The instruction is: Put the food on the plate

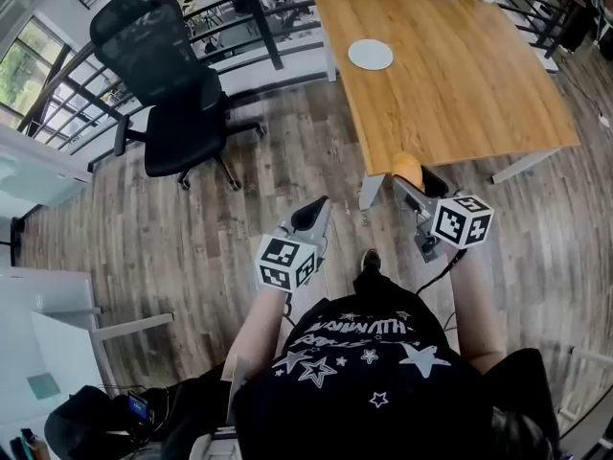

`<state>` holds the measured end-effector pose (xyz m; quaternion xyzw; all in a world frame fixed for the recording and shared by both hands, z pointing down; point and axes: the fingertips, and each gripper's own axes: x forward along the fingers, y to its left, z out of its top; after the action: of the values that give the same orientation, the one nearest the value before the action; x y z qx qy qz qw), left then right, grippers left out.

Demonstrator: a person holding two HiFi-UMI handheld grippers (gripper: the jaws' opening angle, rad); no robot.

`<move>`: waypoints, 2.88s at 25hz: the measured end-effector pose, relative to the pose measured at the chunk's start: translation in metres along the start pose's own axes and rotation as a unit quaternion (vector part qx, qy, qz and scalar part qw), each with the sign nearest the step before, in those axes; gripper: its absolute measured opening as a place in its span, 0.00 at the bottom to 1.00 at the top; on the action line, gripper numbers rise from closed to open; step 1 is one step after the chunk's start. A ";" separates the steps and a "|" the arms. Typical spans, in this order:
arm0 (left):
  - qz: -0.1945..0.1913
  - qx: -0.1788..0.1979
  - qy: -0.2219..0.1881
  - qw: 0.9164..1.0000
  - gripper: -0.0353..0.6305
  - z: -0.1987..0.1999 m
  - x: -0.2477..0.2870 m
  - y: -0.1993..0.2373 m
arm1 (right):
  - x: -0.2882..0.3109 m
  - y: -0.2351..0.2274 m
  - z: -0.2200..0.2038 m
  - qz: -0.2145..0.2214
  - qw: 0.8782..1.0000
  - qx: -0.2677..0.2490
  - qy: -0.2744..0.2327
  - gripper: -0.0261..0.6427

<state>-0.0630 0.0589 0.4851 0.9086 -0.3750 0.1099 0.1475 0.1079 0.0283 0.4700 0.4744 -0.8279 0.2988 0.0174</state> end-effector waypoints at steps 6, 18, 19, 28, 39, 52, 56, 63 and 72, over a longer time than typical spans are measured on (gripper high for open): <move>0.014 0.008 0.006 1.000 0.06 0.018 0.043 0.003 | 0.014 -0.036 0.034 0.021 1.000 -0.006 0.002 0.52; 0.034 0.017 0.001 0.999 0.06 0.058 0.097 0.007 | 0.036 -0.090 0.084 0.033 0.999 0.008 -0.008 0.52; 0.036 0.016 0.005 0.999 0.06 0.060 0.099 0.010 | 0.039 -0.091 0.085 0.035 0.999 0.011 -0.005 0.52; 0.035 0.004 0.010 0.999 0.06 0.060 0.118 0.030 | 0.055 -0.106 0.083 0.024 1.000 0.018 0.010 0.52; 0.016 0.008 0.001 1.000 0.06 0.089 0.178 0.084 | 0.103 -0.145 0.115 -0.007 1.000 0.030 0.004 0.52; -0.011 -0.001 0.013 1.000 0.06 0.117 0.260 0.167 | 0.195 -0.188 0.162 -0.035 0.999 0.040 0.006 0.52; -0.022 -0.002 0.014 1.000 0.06 0.124 0.280 0.181 | 0.210 -0.197 0.171 -0.044 0.998 0.041 0.007 0.52; -0.039 -0.011 0.020 0.999 0.06 0.129 0.301 0.201 | 0.243 -0.206 0.176 -0.062 0.997 0.030 0.030 0.52; -0.051 -0.034 0.033 0.998 0.06 0.143 0.340 0.244 | 0.301 -0.230 0.186 -0.084 0.994 0.027 0.072 0.52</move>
<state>0.0117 -0.3761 0.5025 0.9168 -0.3269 0.1193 0.1959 0.1730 -0.3854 0.5212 0.5198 -0.7733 0.3520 0.0889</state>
